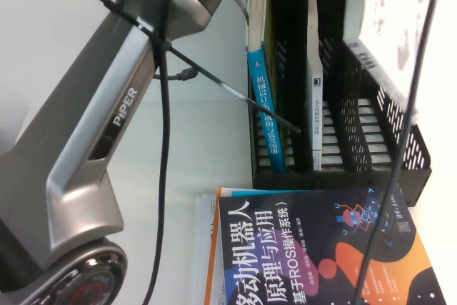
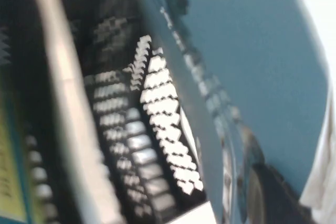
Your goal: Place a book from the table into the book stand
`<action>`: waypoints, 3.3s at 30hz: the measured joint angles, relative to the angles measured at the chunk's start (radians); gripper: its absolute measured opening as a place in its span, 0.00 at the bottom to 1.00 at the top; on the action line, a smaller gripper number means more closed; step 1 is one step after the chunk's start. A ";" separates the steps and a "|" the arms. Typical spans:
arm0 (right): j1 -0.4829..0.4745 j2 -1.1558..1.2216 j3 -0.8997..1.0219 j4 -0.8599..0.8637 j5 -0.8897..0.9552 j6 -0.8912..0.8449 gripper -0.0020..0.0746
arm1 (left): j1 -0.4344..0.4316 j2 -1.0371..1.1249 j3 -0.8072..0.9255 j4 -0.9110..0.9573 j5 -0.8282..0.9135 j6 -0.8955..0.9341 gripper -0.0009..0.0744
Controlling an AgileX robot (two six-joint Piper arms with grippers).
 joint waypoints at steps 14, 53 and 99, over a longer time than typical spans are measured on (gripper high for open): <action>0.000 0.000 0.000 0.001 0.000 0.000 0.02 | 0.028 0.071 0.000 0.031 0.003 0.000 0.17; 0.000 0.000 0.000 0.057 0.006 -0.006 0.02 | 0.025 0.235 0.000 0.021 -0.232 -0.023 0.38; 0.000 -0.123 0.180 0.416 -0.215 -0.699 0.02 | 0.039 -0.627 0.709 0.552 -0.019 0.282 0.01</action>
